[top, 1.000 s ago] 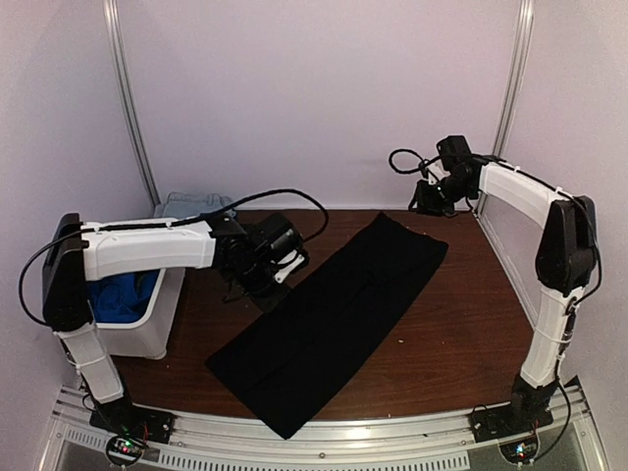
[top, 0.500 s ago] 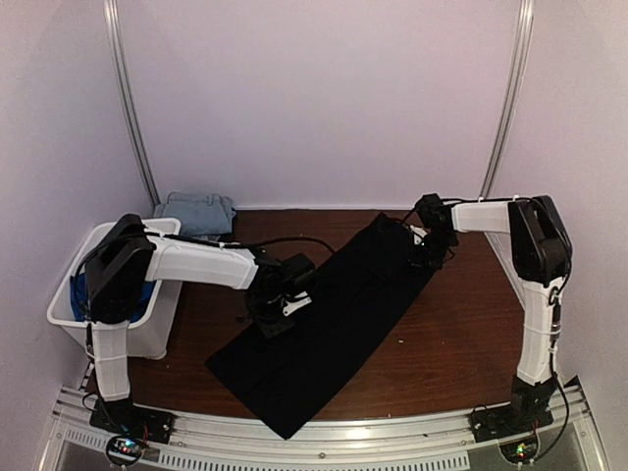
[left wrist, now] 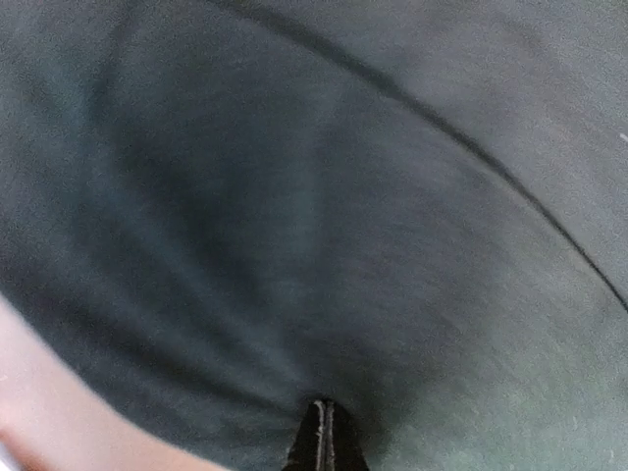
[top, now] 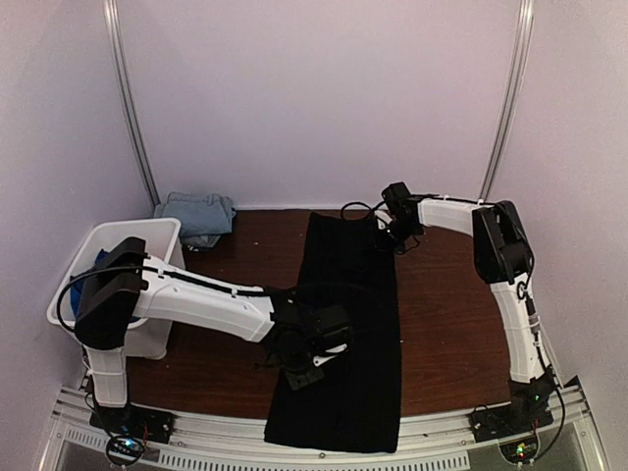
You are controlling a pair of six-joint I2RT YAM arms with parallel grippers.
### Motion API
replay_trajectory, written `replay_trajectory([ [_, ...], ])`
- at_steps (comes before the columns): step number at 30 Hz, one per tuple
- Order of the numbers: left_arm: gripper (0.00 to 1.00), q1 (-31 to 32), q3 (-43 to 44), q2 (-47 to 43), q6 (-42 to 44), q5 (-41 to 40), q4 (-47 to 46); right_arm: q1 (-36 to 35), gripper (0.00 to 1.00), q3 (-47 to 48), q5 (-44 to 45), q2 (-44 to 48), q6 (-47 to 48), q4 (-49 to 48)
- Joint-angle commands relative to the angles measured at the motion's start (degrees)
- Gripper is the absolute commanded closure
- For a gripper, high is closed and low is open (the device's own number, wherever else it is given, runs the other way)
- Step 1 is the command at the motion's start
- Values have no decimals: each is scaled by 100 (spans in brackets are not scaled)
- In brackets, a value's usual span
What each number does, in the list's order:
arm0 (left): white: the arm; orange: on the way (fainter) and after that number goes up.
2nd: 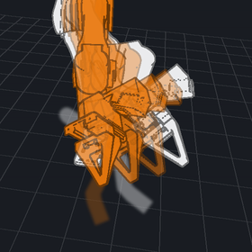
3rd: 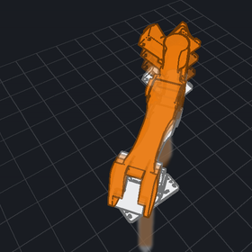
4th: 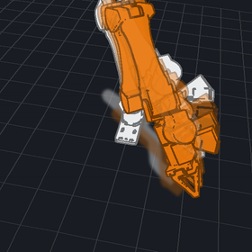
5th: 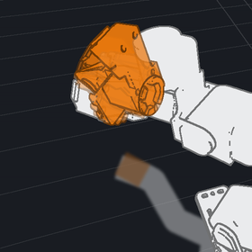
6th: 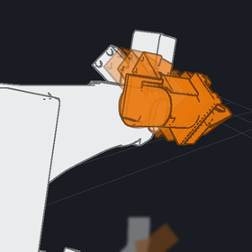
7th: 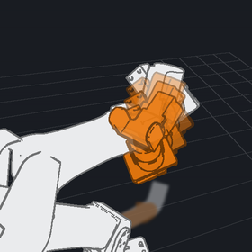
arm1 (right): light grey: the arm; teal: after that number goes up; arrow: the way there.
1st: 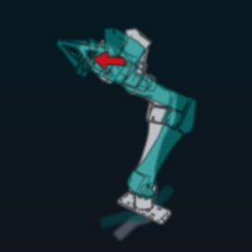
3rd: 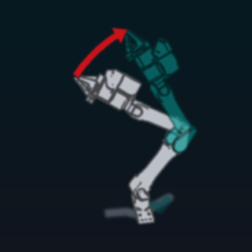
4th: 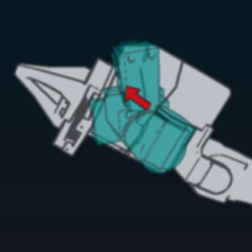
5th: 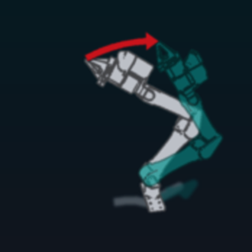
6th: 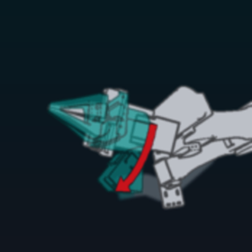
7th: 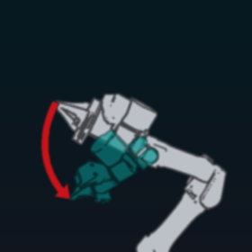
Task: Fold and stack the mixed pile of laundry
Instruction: Rotate the rectangle-folded T-shirt at the center of the board, then pick up the rectangle-folded T-shirt from the center of the board.
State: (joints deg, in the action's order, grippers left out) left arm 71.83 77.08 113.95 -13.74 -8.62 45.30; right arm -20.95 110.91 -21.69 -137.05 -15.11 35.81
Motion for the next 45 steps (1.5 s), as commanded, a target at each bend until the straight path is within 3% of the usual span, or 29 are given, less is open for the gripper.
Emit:
replay_trajectory([
  [1, 100, 230, 204, 126, -970, 862, -509, -439, 100, 752, -687, -812, 224, 89],
  [6, 100, 155, -144, -498, -1436, 552, -810, -445, 100, 1446, -748, -595, -7, 363],
  [9, 100, -203, -558, -1092, -1491, 586, -1072, -327, 100, 1579, -658, -178, -86, 609],
  [12, 100, -836, -853, -1567, -1431, 731, -1338, -208, 96, 1278, -746, 331, -332, 597],
  [16, 100, -1804, -569, -1580, -1174, 817, -1366, -225, 96, 398, -985, 951, -596, 205],
  [21, 100, -2624, 464, -773, -991, 1080, -1330, -344, 96, -729, -1057, 1399, -882, -289],
  [26, 100, -2780, 1412, 192, -938, 1115, -1261, -471, 97, -1150, -1112, 1468, -957, -408],
  [33, 100, -3028, 1732, 992, -1158, 956, -984, -536, 98, -1582, -1212, 1399, -1025, -645],
  [39, 100, -3334, 2362, 1685, -1116, 958, -691, -539, 99, -1600, -1269, 860, -1093, -884],
  [45, 100, -3588, 3262, 2418, -1053, 1058, -464, -509, 100, -915, -1051, 154, -1160, -788],
])
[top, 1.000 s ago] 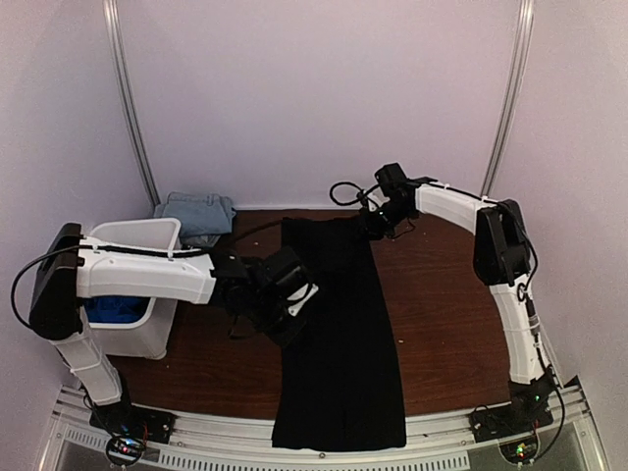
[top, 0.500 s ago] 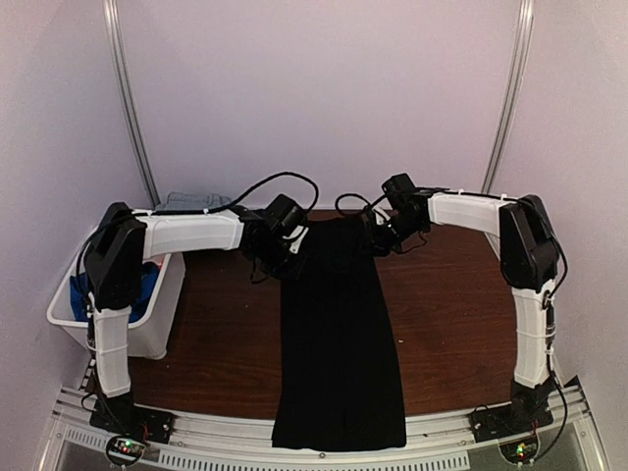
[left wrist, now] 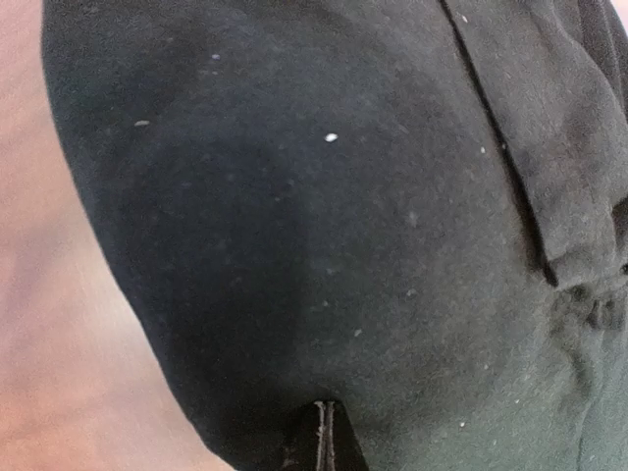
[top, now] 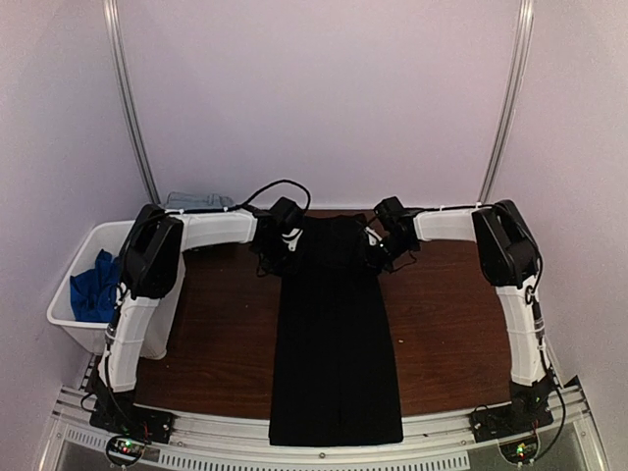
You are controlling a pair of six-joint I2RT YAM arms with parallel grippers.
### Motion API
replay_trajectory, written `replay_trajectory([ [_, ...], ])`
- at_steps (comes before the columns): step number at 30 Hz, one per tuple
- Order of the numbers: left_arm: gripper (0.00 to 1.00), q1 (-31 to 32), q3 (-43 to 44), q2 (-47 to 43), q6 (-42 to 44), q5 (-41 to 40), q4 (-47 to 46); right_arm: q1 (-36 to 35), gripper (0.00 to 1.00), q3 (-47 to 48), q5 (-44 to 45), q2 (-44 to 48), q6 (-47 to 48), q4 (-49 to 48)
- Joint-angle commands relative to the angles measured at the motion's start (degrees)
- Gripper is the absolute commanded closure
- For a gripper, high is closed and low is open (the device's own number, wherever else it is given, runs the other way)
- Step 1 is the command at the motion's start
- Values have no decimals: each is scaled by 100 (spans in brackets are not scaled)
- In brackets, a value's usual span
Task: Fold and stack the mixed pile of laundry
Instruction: Pick up the rectangle-folded T-shirt from the center of the board.
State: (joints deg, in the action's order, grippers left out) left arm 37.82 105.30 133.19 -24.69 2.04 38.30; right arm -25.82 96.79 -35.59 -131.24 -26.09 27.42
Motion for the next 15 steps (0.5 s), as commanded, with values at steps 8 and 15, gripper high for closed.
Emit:
replay_trajectory([
  [8, 100, -700, 1317, 979, 77, 72, 355, 205, 100, 1878, 528, -1299, -151, 443],
  [15, 100, -759, 1504, 603, 517, 432, -235, 395, 97, 3095, 124, -1411, -83, 884],
])
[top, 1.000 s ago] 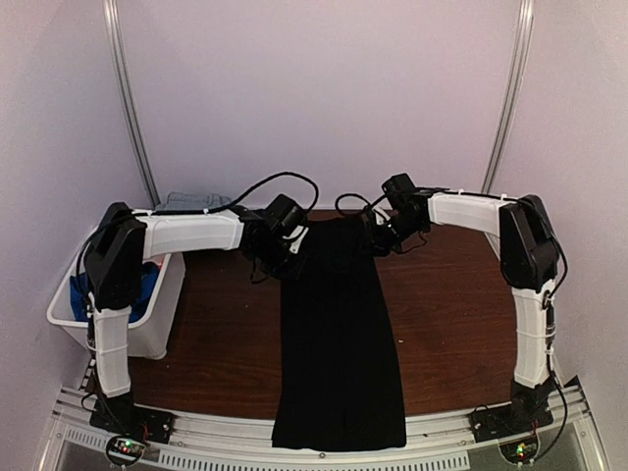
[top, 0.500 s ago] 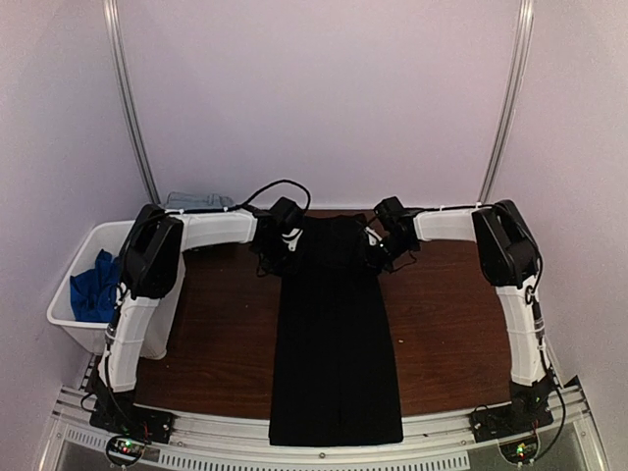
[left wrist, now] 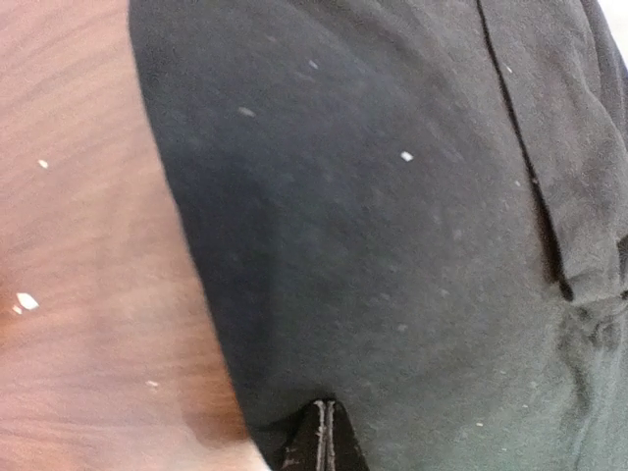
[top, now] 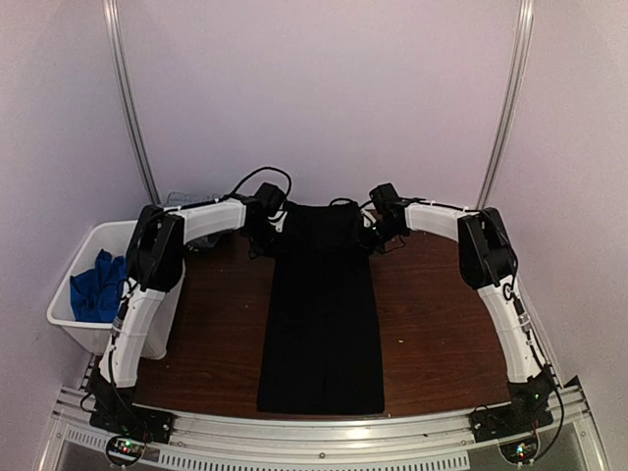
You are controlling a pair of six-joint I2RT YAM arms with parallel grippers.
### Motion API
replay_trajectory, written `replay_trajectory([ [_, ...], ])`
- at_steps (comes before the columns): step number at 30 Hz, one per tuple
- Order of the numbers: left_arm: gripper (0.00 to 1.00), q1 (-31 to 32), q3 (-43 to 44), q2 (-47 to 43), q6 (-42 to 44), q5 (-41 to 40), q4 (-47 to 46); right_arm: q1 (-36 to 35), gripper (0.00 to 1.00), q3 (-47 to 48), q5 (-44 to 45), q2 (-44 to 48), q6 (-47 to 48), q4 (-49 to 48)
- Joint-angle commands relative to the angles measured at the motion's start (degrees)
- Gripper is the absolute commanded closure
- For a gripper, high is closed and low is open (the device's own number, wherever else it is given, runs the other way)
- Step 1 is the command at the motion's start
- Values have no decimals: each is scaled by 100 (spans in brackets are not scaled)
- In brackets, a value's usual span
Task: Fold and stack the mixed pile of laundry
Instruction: Pick up the rectangle-folded T-shirt from the center of the board.
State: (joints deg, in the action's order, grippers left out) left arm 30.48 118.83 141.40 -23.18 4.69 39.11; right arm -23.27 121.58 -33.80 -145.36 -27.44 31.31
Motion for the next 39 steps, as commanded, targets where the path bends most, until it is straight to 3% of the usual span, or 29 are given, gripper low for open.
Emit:
replay_trajectory([
  [1, 100, -25, 235, -323, 447, 128, -321, 144, 97, 827, -9, 71, 133, 664],
  [3, 98, -25, 453, -577, 609, 44, -203, 153, 96, 1072, 112, 311, 310, 953],
  [7, 85, -18, 429, -1367, 1000, -315, -3, 156, 94, 865, 640, 1287, 713, 1274],
  [12, 67, 2, -907, -3027, 1456, -934, -340, 140, 93, -387, 1812, 3148, 1355, 909],
  [14, 62, 11, -1488, -3765, 1547, -1164, -525, 125, 90, -906, 2242, 3919, 1629, 695],
  [15, 54, 11, -1774, -4123, 1547, -1247, -651, 119, 86, -1286, 2407, 4310, 1775, 552],
  [16, 45, 11, -2105, -4520, 1543, -1266, -808, 118, 81, -1657, 2499, 4704, 1834, 353],
  [17, 31, 6, -2405, -4890, 1511, -1272, -987, 137, 66, -2072, 2553, 5108, 1783, -24],
  [18, 9, 6, -2762, -5235, 1444, -1273, -1219, 184, 39, -2532, 2662, 5486, 1599, -329],
  [19, 3, 2, -3137, -5577, 1256, -1390, -1361, 258, 20, -3038, 2851, 5883, 1380, -570],
  [20, 3, -7, -3495, -5868, 993, -1551, -1483, 325, 7, -3446, 2904, 6233, 1234, -733],
  [21, 2, -31, -3795, -6150, 932, -1537, -1521, 454, 1, -3833, 2640, 6536, 1166, -847],
  [25, 2, -18, -4281, -6636, 743, -311, -678, 647, 0, -4458, 1178, 6972, 684, -180],
  [28, 2, 384, -5289, -7152, 380, 305, -484, 507, 7, -5023, 124, 7075, 341, 310],
  [31, 3, 846, -6388, -7869, -265, 646, -453, 244, 14, -5980, -553, 7559, -245, 110],
  [35, 14, 1595, -7263, -8390, -1440, 698, -301, -97, 22, -6868, -932, 7915, -598, 540],
  [39, 31, 2375, -7890, -8510, -2408, 517, -433, -663, 32, -7701, -963, 7937, -858, 726],
])
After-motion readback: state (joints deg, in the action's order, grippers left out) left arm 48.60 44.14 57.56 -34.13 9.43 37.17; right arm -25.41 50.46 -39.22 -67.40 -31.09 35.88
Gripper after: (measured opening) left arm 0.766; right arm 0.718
